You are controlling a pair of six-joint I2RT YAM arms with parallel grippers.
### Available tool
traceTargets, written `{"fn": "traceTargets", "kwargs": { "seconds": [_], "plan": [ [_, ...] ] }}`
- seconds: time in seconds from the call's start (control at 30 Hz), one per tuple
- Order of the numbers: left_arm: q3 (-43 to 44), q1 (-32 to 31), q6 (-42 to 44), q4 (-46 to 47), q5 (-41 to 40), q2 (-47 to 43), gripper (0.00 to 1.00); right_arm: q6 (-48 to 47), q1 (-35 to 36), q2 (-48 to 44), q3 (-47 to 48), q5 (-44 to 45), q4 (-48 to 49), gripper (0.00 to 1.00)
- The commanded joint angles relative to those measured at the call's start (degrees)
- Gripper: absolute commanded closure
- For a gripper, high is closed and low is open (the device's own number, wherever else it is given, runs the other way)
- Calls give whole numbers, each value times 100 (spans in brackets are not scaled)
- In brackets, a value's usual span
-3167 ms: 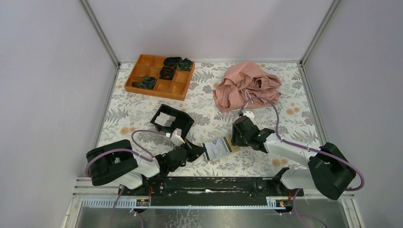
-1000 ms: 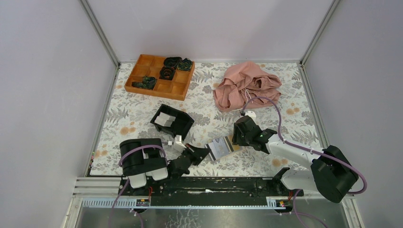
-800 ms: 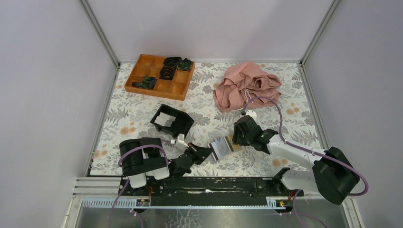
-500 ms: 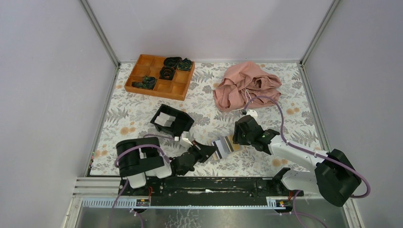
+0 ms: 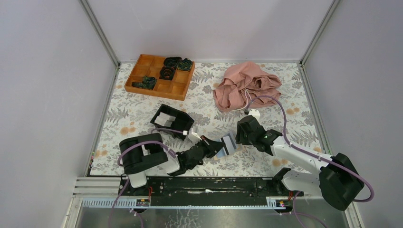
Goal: Put the credit cards into the card holder
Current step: Turn over the card slot in the card holder.
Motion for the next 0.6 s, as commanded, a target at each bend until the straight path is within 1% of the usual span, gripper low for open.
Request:
{"fn": "traceTargets", "kwargs": {
  "seconds": [0.0,0.4,0.57],
  "plan": [
    [182,108,226,-126,197,276,100,-113,-37,-180,285,301,-114,48],
    [598,328,519,-437,584,345,100,-226,-37,-402,499,495,-367,48],
    [590,356,762,-591,592,-60,100,-285,-30,-352,519,165,-239,49]
  ]
}}
